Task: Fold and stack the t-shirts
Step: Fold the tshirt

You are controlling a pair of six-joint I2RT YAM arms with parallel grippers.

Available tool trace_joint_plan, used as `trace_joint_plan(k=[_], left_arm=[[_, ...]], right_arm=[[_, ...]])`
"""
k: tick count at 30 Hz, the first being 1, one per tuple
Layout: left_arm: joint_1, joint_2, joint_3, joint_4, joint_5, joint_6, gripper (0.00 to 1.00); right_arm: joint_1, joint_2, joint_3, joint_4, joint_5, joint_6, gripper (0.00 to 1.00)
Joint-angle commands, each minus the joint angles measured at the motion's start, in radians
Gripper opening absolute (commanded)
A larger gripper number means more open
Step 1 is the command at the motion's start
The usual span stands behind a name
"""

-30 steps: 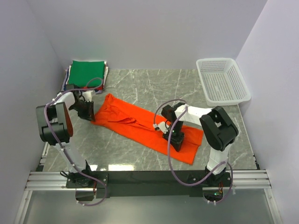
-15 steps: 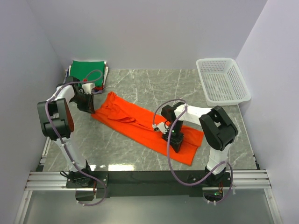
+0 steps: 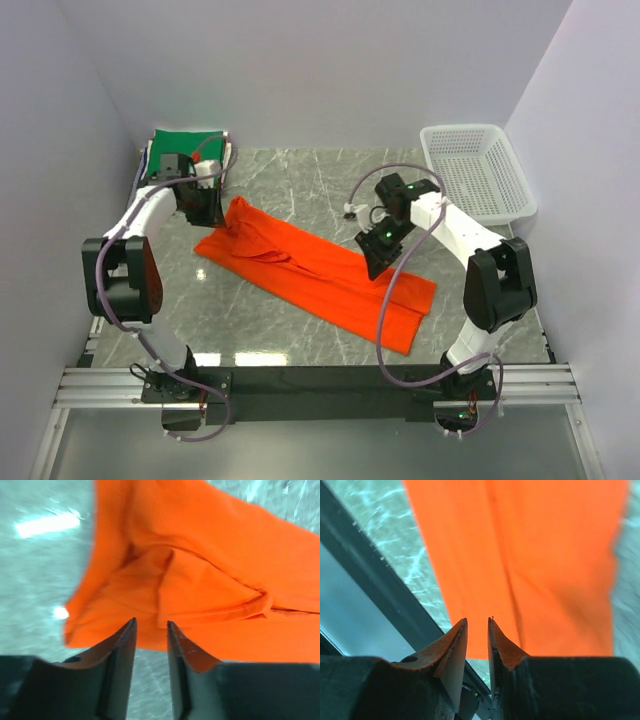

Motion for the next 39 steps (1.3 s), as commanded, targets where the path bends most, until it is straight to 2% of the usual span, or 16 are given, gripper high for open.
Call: trace_joint_plan(k=[1,6,18,23,24,27,28,30,32,35,39], left_arm=[[-0.047,0.028,-0.049,0.048,-0.078,-0.143,0.34],[-0.139,0.065,-0.079,0.120,-0.136,-0.168,0.32],[-0.199,0.378,0.210,0.065,-0.178,-0.137,0.29],[-0.244,0.572,0.487,0.000,-0.173,-0.059,0.27],[-0.255,0.638,0.598,-0.012,-0.161,-0.051,0.27],[-0.304,0.753,0.810,-0.099,-0.144,0.060,0.31],[-0.317,0.828,0.952,-0.118,-0.156,0.080,0.32],[-0.347,0.879,1.061,-0.126,-0.164,0.158,0.36],[-0.369,0.854,1.019,0.012,-0.213,0.200,0.38],[-0.370,0.736,0.836,0.268,-0.268,0.182,0.41],[-0.343,0.630,0.806,0.316,-0.239,0.104,0.41]], right_arm=[[-0.064,0.019,0.046,0.011,0.019,0.040,0.30],[-0.102,0.033,0.050,0.027,0.041,0.053,0.30],[-0.151,-0.025,-0.002,0.016,0.059,0.027,0.29],[-0.150,-0.042,-0.013,0.027,0.073,0.026,0.29],[-0.150,-0.039,-0.013,0.031,0.073,0.028,0.29],[-0.150,-0.019,-0.006,0.047,0.070,0.030,0.29],[-0.150,0.001,0.003,0.050,0.070,0.037,0.29],[-0.147,0.022,0.012,0.065,0.056,0.051,0.28],[-0.136,0.053,0.014,0.085,0.044,0.060,0.28],[-0.102,0.087,0.009,0.117,0.040,0.086,0.27],[-0.044,0.139,-0.028,0.171,0.072,0.144,0.24]])
